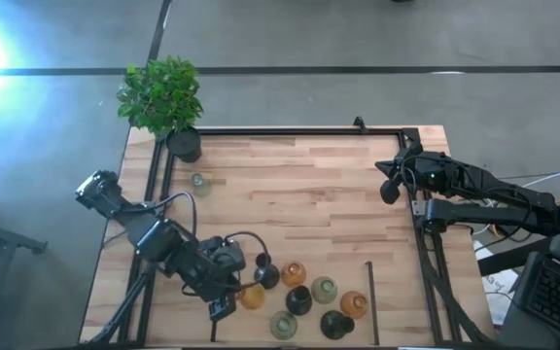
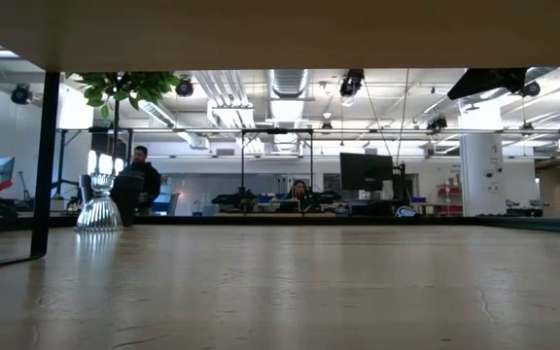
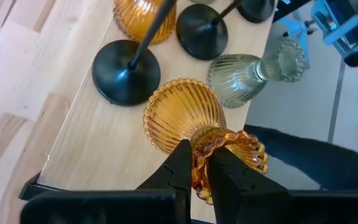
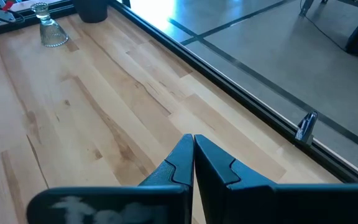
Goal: Pick & Place candle stick holders
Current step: Put the orange glass candle holder on the shelf
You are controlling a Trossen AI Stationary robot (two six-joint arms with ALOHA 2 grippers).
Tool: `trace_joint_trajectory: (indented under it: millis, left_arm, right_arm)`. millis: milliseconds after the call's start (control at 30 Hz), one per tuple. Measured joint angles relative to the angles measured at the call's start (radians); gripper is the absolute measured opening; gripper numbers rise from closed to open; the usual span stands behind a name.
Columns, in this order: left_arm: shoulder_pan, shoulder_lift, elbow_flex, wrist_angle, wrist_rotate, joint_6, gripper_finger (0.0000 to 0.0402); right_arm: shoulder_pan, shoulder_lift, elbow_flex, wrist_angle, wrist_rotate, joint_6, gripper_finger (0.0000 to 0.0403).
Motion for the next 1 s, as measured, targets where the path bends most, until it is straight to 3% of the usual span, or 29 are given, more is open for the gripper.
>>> trace_joint_trajectory:
  millis: [1000]
  left_arm:
    - [0.005, 0.093, -0.006, 0.018, 0.033, -0.081, 0.0031]
  right_arm:
    - [0.0, 0.0, 0.0, 0.0, 0.0, 0.0, 0.0008]
